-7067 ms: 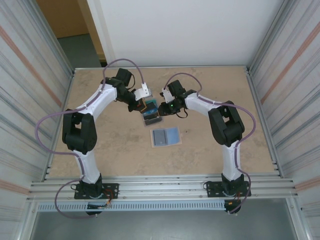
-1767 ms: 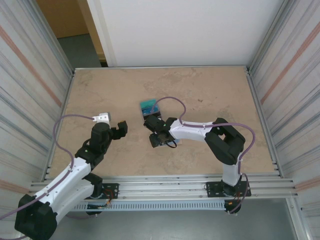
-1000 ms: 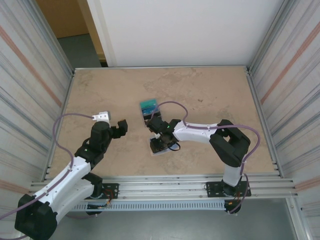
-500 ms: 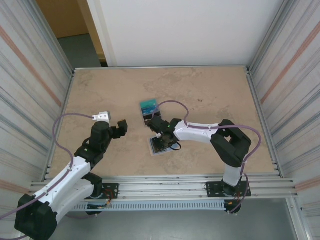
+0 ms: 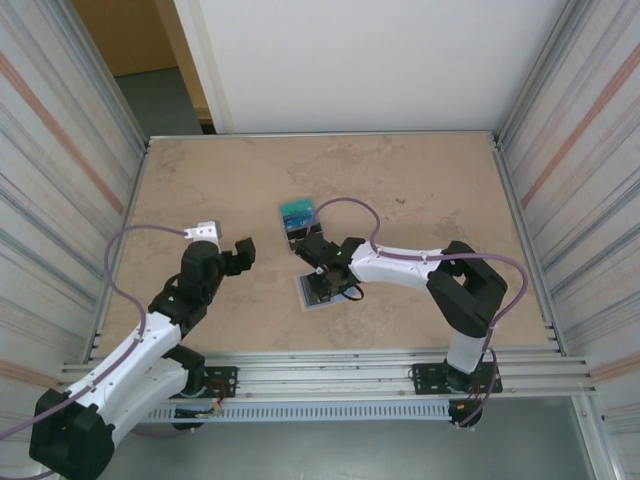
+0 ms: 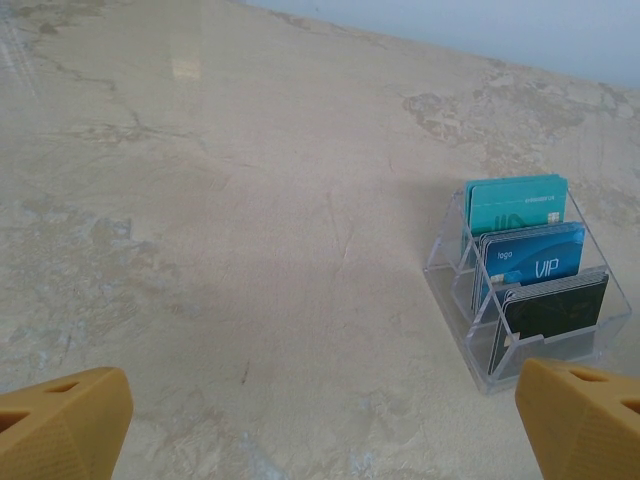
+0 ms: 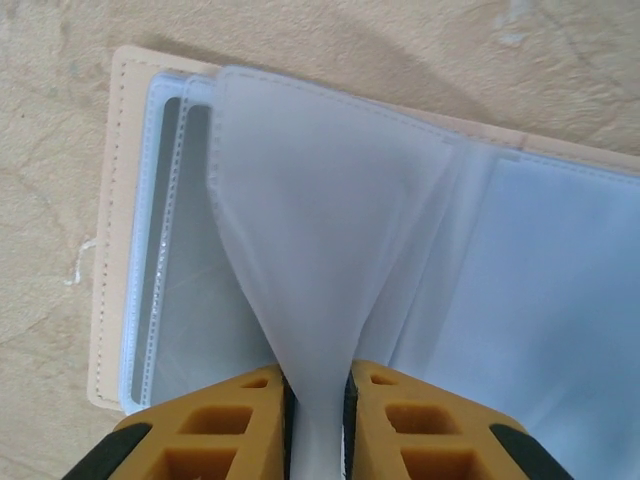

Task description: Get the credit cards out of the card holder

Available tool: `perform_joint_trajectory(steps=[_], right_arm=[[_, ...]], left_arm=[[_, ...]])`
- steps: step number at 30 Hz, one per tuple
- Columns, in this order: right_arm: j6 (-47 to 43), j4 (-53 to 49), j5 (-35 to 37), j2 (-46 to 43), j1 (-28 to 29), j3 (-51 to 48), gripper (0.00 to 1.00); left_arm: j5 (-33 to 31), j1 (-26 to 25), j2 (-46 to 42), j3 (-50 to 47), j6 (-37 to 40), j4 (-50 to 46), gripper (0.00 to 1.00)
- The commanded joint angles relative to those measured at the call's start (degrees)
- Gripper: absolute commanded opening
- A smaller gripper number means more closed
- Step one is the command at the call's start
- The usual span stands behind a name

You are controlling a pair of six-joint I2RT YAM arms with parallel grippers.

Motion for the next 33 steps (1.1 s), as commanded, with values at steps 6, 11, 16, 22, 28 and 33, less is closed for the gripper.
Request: perform_joint_trajectory(steps=[6,11,16,22,28,33], right_arm=[[2.4,-3.2,7.7,-2.6,0.2,0.5,0.27],[3.3,-4.0,10.2,-3.2,0.1,0.5,0.28],[4.1,-4.9,12.1,-4.0,-0.9,-0.1,0.28],[4.7,-4.4,12.8,-6.3,-2.5,-1.8,0.29],[4.6,-2.8,12.2,-6.0,-5.0,-3.4,0.31],[4.5,-1.2,11.4,-4.7,-7.5,-4.5,0.31]], left_arm=[[0.1,0.3,-0.4,2.9,0.1,-1.2,0.99],[0.2,0.3,-0.7,2.9,-0.1,-1.7,0.99],[0.3,0.3,-0.6,2.9,0.1,-1.6,0.99],[1.0,0.3,-0.4,3.4,0.5,-1.8,0.99],[1.7,-0.2,0.5,3.5,0.1,-1.9,0.99],[1.7,-1.7,2.2,3.9,-0.1,-1.6,0.99]])
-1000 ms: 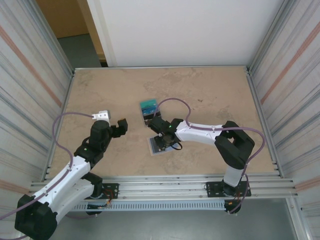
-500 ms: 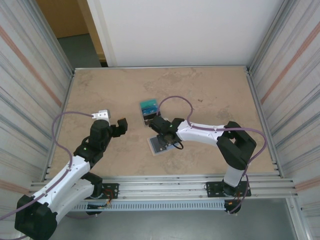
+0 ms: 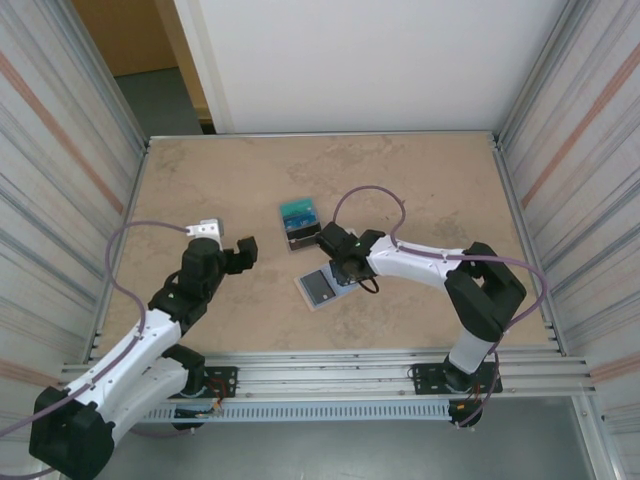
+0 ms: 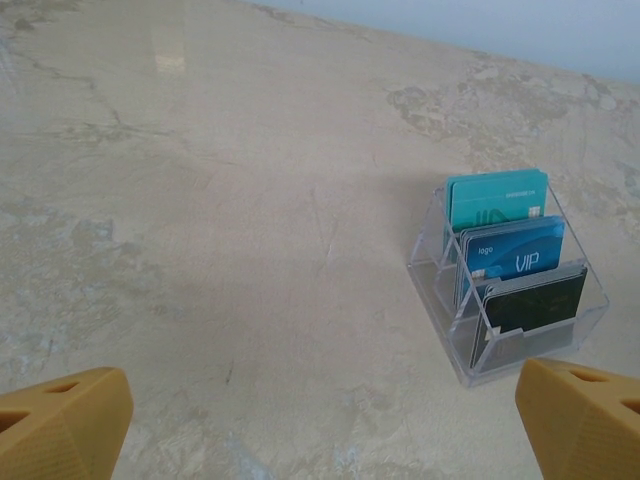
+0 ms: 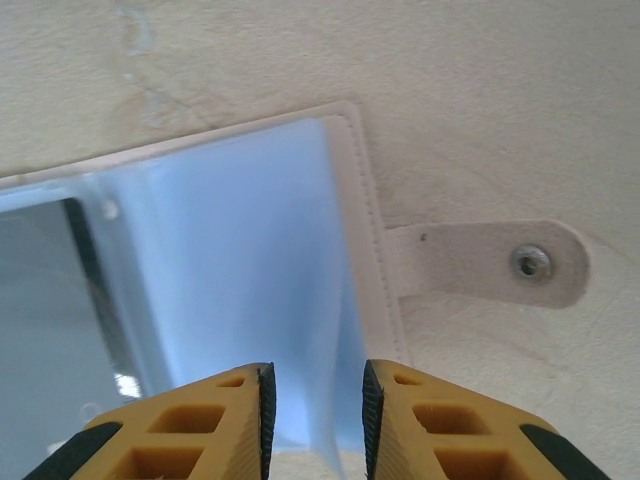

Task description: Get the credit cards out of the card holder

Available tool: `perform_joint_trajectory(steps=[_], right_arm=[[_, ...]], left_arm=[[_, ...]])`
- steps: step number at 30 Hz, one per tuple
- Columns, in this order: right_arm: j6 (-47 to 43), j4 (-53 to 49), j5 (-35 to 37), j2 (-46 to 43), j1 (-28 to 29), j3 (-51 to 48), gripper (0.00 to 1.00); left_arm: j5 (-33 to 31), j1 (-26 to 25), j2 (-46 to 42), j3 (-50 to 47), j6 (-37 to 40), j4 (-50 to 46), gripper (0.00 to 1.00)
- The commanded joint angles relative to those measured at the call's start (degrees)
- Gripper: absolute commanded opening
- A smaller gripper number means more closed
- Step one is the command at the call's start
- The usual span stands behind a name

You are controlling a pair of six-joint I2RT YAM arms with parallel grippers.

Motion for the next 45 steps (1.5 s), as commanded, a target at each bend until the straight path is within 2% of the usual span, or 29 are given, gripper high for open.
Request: perform_joint_trajectory(steps=[1,7,12,17,23,26,36,45], right_arm=[[1.4,0.8,0.0,0.5,-1.5,-0.8,0.30],[2.0,-0.2,0.0,-0.4,-3.0,-1.2,0.29],[2.2,-1.0,-0.1,-5.1,-4.4,-1.2,0.30],[2.8,1.7,-5.5,-9.9,-6.5,-2.5,0.30],[3.0,8.9,-18.6,-10.0,-7.3,-5.1,0.28],[3.4,10.9,-22.3,-8.4,-7.1,-5.3,0.26],[2.3,12.2,-26.6,-1.6,-6.9,-3.4,0.18],[2.7,15.3,-32.8,2.1,-7.9,-3.8,0.20]], left_arm=[[0.0,-1.3,1.1,2.0,-0.2,-0.1,0.99],[-2.8,-7.2,5.1,2.0,-1.9,-0.1,0.99],[-9.4,-16.7,11.2,3.0,-3.0,-0.3,0.99],[-11.5,-22.3,18.7,4.1,-7.6,0.2,0.99],[-7.7,-24.0,25.8,3.1,-11.2,6.8,0.99],[-7.0,-24.2,28.7,3.7,-11.6,7.9,0.99],[-6.8,-24.1,35.6,4.4,-12.9,9.7,0.99],[-6.8,-24.0,39.2,5.5,-14.0,7.6,0.99]])
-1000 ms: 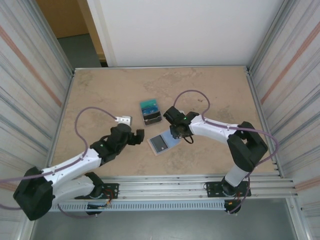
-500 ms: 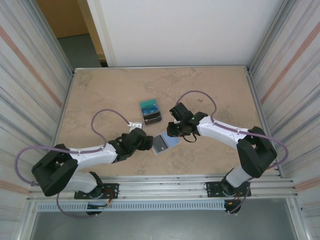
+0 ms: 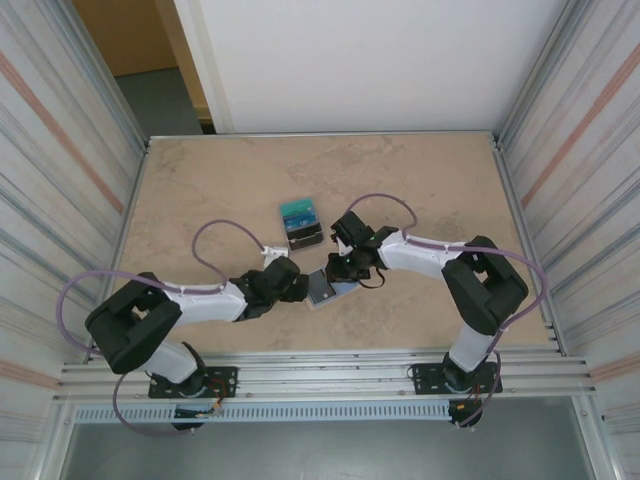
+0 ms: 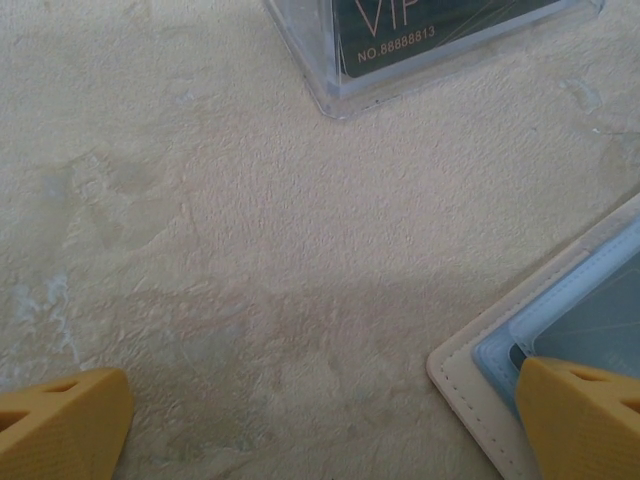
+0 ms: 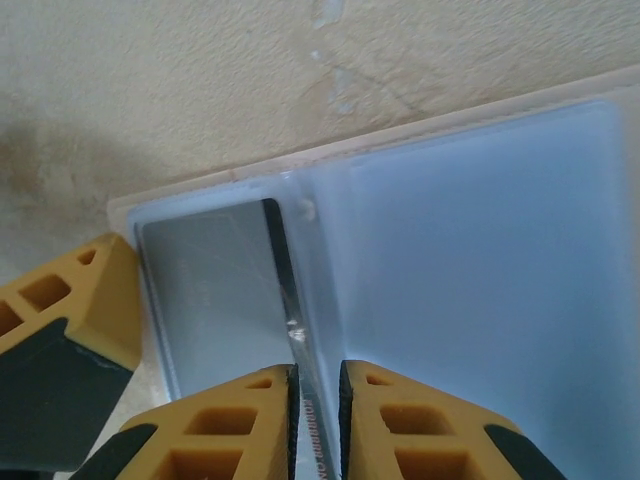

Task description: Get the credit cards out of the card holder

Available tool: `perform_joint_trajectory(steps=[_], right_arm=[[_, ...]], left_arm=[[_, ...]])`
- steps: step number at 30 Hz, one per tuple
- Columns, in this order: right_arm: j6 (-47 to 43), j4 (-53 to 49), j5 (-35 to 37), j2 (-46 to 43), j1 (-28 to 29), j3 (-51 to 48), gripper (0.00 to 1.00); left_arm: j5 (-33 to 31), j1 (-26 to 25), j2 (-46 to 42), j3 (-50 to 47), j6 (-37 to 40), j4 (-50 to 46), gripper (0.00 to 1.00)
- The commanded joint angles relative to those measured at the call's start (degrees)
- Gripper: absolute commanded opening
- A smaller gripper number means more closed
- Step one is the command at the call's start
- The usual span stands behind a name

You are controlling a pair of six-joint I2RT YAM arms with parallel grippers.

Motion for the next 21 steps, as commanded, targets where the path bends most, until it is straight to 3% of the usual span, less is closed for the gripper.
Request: perform_joint_trajectory(steps=[1,11,21], right_arm=[[0.3,1.6,-3.9,1.0,-0.8,0.7,0.21],[2.4,4.6,-6.8,2.7,-1.9,-1.5,0.25],[3.1,5.9,-4.6,2.5,-2.5,-3.6,0.26]], left_arm=[[-0.4,-0.2,1.4,1.3,-1.7,-0.7,0.99],[-1.7,0.1,1.6,3.5,0.2,-2.3,0.99],[-2.0,0.1,1.6,3.7,0.0,-3.8,0.99]])
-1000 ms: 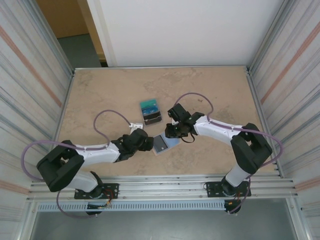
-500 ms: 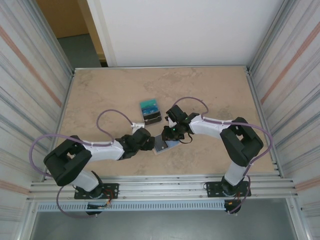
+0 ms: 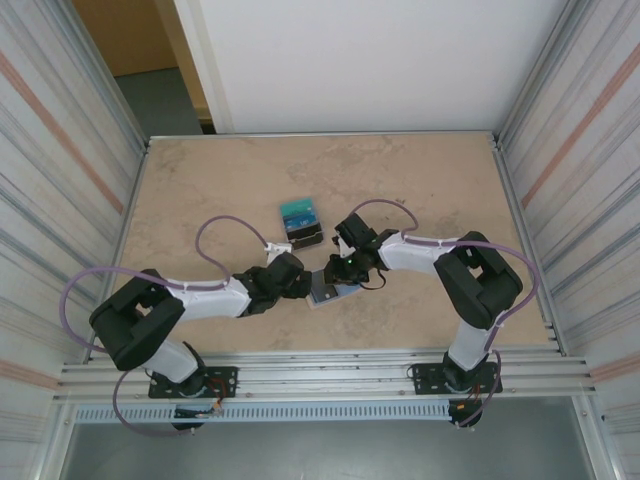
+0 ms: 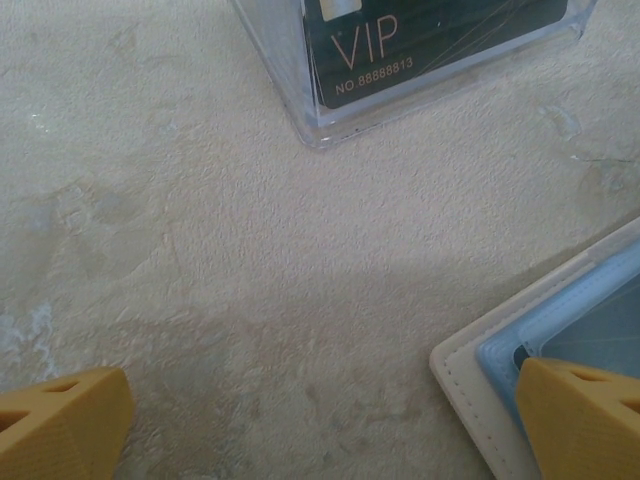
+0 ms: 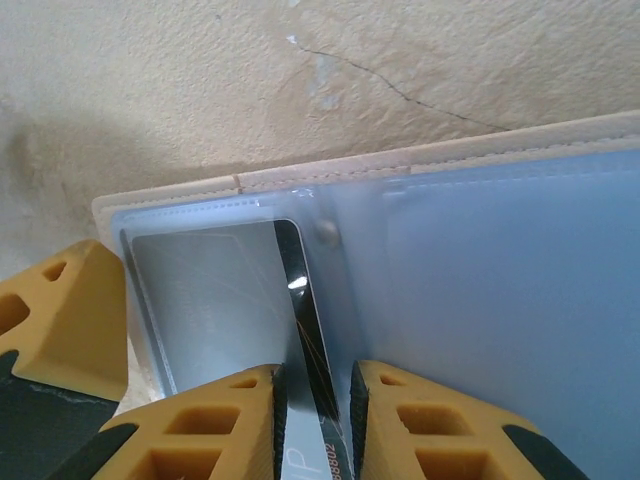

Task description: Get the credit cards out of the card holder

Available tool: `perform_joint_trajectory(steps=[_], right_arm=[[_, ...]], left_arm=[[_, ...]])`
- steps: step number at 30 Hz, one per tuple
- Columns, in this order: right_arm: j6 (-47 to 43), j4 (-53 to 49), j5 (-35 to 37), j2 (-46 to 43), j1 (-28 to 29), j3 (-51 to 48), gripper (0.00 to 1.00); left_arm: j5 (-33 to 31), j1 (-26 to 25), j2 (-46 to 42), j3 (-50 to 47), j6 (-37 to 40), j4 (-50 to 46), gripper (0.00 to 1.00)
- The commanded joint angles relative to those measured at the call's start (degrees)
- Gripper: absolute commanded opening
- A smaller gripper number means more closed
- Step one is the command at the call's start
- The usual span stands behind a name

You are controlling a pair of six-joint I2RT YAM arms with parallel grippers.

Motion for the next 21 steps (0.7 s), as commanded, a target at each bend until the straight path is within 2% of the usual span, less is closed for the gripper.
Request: perform_joint_trajectory(steps=[1,12,21], right_arm=[[1.2,0.2,0.3,-0.1,-0.7,-1.1,0.26],[3.8,5.6,-7.1,-0.7,-1.1,-3.3,0.22],[8.7,17.1,-16.9,-4.1,-4.9,-9.4,0.21]], left_arm=[[-1.7,0.2,0.2,1.0,-0.3,-2.4,0.99],[-1.0,0.1,1.3,1.3,-0.9,-5.4,0.99],[-3.0,0.1,1.3,2.5,1.2,-7.4,0.99]])
